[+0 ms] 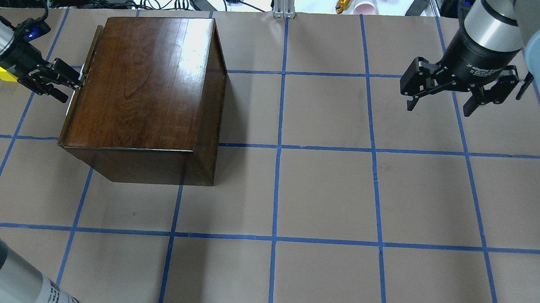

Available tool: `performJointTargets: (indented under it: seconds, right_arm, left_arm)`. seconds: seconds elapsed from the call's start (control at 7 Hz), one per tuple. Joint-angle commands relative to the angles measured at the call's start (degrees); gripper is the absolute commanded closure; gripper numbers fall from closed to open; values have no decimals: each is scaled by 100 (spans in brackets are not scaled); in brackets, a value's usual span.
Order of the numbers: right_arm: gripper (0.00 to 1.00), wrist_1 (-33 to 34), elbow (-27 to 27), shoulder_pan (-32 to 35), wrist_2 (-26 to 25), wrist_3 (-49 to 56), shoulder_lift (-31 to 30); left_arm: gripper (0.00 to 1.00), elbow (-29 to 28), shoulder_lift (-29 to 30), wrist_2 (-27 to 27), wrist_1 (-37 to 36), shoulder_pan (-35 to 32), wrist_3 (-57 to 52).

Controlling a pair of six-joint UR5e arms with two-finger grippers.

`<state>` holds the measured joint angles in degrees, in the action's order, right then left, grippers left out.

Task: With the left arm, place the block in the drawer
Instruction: 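Pull the drawer handle outward with the left gripper to open it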

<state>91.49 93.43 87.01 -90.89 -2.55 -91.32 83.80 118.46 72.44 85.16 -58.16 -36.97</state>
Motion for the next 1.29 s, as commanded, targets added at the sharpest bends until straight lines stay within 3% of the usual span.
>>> performJointTargets:
  seconds: [0.0, 1.14]
  right_arm:
    - [0, 0, 0, 0, 1, 0, 0]
    - [0, 0, 0, 0, -8, 0, 0]
  left_arm:
    - [17, -4, -16, 199, -8, 51, -3]
    - [17, -40, -68, 542, -78, 182, -12]
